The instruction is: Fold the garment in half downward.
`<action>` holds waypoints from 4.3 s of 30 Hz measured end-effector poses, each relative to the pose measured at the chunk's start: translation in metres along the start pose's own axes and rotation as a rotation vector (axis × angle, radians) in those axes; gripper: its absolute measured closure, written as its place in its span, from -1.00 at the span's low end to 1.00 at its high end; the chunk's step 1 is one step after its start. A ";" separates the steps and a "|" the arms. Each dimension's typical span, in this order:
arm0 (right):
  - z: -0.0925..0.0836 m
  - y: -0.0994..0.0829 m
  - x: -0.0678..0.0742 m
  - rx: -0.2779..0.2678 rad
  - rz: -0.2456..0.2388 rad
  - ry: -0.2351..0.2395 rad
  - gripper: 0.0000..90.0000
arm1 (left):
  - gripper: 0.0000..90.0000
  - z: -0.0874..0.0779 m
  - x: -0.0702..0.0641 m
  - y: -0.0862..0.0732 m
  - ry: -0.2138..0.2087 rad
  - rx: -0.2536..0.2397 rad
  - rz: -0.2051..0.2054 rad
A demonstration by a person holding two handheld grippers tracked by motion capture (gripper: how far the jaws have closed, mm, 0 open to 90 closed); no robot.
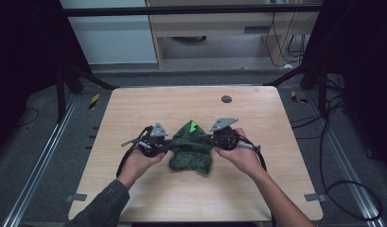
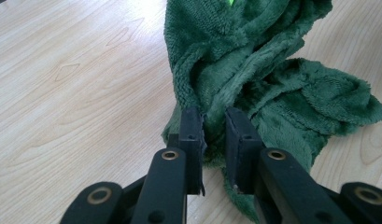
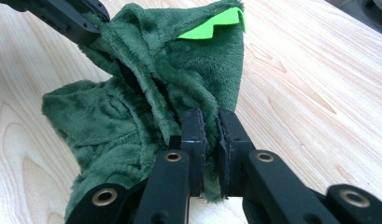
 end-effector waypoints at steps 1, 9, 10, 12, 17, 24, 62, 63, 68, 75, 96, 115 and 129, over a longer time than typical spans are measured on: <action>0.000 0.000 0.002 0.000 -0.002 -0.001 0.83 | 0.73 0.000 0.000 -0.001 0.002 -0.001 0.000; 0.000 -0.003 0.008 0.004 -0.010 0.008 0.81 | 0.73 0.001 -0.002 -0.007 -0.002 0.001 -0.004; 0.000 -0.003 0.008 0.004 -0.010 0.008 0.81 | 0.72 0.001 -0.002 -0.007 -0.002 0.001 -0.004; -0.001 -0.004 0.009 0.001 -0.012 0.009 0.81 | 0.72 0.002 -0.003 -0.009 -0.003 0.000 -0.006; -0.002 -0.006 0.012 0.002 -0.014 0.017 0.79 | 0.72 0.003 -0.004 -0.013 -0.007 0.003 -0.007; -0.002 -0.009 0.014 0.001 -0.014 0.022 0.78 | 0.74 0.003 -0.006 -0.014 -0.005 -0.002 -0.003; -0.010 -0.026 0.036 -0.001 -0.027 0.068 0.77 | 0.73 0.002 -0.013 -0.037 -0.007 -0.024 -0.018; -0.010 -0.026 0.036 -0.001 -0.030 0.067 0.77 | 0.73 0.002 -0.013 -0.037 -0.007 -0.026 -0.020; -0.013 -0.029 0.037 -0.002 -0.032 0.066 0.77 | 0.73 0.002 -0.013 -0.039 -0.011 -0.029 -0.029; -0.015 -0.033 0.041 0.001 -0.032 0.077 0.72 | 0.71 0.001 -0.014 -0.042 -0.009 -0.041 -0.038; -0.019 -0.044 0.049 0.013 -0.031 0.083 0.61 | 0.67 0.000 -0.016 -0.049 -0.006 -0.056 -0.051; -0.020 -0.046 0.048 0.013 -0.018 0.076 0.48 | 0.61 -0.002 -0.015 -0.050 0.006 -0.063 -0.052; -0.019 -0.040 0.049 0.012 -0.013 0.076 0.20 | 0.41 -0.001 -0.015 -0.049 0.018 -0.077 -0.048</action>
Point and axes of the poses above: each handheld gripper's, and its own axes: z roughly forward along the jaws, y roughly out of its top, x roughly to its left, the point moved 4 cm from there along z, roughly forward along the jaws, and after that the axes turned 4 degrees about -z, right-handed, at the moved point
